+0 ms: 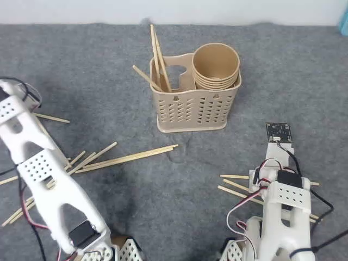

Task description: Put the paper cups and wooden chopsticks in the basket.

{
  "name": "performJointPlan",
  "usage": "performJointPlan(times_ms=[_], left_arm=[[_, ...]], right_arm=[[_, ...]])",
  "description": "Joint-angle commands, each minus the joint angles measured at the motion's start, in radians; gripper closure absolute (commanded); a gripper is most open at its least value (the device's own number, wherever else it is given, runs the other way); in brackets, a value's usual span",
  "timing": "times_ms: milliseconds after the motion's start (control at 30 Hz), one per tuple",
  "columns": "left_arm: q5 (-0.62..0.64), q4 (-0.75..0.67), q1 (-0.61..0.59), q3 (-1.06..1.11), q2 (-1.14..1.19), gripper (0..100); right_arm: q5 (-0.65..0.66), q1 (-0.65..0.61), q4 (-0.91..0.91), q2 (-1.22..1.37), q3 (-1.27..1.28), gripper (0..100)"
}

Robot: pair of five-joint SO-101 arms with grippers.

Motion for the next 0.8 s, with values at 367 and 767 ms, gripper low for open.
performJointPlan(times_ms=[367,767], left_arm=[[0.014,-0.1,0.003,-0.042,0.055,82],[0.009,-0.091,0.009,-0.061,0.078,98]], right_arm=[[0.014,-0.005,-0.013,-0.021,-0.006,99.1],[0.014,-0.004,-0.012,-0.021,-0.006,99.1]])
